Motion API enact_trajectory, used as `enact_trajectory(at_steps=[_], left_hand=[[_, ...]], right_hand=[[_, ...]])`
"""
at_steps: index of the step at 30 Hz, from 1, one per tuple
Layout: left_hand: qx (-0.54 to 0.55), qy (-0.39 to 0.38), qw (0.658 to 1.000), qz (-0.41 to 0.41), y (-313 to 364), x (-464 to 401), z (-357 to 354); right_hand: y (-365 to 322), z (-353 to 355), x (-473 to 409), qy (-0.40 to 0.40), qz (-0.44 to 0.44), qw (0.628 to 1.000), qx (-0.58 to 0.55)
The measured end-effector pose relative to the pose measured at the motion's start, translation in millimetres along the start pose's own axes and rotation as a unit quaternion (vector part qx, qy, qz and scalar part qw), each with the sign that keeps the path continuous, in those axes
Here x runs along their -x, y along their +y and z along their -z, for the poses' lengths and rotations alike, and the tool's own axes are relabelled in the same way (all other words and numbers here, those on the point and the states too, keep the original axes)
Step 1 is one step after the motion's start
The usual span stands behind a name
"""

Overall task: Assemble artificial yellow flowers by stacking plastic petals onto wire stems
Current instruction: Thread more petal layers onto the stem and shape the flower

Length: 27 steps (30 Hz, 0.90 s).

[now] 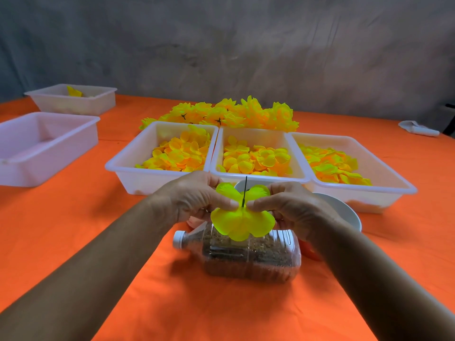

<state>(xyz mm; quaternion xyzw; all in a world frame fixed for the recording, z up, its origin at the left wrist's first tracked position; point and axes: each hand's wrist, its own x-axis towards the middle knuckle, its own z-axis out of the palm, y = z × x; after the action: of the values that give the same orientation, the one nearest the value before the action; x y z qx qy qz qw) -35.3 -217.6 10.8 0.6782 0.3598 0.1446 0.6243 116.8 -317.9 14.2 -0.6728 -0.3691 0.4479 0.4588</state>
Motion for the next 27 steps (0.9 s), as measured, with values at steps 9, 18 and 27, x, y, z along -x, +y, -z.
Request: enact_trajectory(at_steps=[9, 18, 27], left_hand=[[0.001, 0.017, 0.999, -0.044, 5, -5, 2], [0.056, -0.065, 0.995, 0.044, 0, -9, 1], [-0.061, 0.077, 0.988, -0.120, -6, 1, -3]], right_hand=[[-2, 2, 1, -0.012, 0.014, 1.000, -0.001], [3, 2, 0, -0.014, -0.003, 1.000, -0.001], [8, -1, 1, -0.009, -0.008, 1.000, -0.018]])
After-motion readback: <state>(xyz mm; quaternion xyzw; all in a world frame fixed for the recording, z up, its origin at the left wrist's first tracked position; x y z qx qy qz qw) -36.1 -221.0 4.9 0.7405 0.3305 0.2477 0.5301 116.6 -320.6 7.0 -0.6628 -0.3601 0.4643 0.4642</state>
